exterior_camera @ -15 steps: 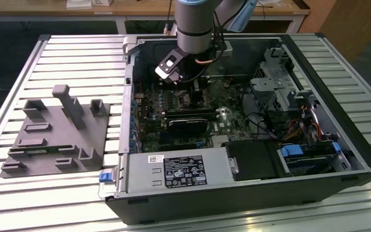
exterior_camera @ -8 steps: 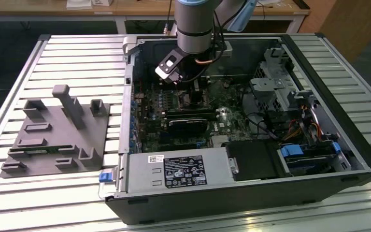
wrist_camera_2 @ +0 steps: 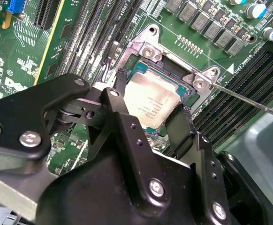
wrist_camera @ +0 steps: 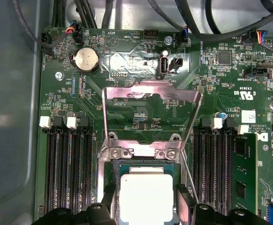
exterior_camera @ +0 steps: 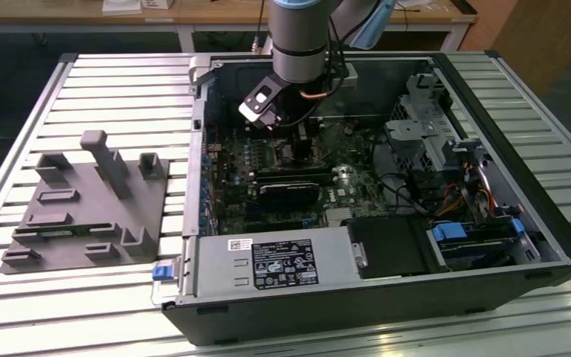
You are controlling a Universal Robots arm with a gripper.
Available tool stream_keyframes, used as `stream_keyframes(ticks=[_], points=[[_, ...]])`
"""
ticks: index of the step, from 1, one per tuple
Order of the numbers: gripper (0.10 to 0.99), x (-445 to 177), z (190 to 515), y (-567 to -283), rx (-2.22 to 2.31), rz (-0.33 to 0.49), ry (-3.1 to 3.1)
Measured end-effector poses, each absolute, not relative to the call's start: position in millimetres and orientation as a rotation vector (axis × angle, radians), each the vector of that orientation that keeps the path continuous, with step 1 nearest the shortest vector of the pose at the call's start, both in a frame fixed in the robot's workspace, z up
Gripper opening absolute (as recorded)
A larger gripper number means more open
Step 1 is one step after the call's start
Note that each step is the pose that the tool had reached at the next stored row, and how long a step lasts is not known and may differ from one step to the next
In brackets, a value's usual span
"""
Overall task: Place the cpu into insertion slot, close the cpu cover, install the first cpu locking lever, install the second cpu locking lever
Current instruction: 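Place the cpu into insertion slot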
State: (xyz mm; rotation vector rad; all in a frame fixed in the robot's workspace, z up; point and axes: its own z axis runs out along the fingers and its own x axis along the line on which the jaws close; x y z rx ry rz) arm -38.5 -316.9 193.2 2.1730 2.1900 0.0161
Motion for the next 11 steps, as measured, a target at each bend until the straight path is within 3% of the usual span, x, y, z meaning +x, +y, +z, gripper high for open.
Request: stream_keyframes(ticks=[11], points=[[0.612, -38.5, 195.0, -316.9, 2.187, 0.047, 2.203]])
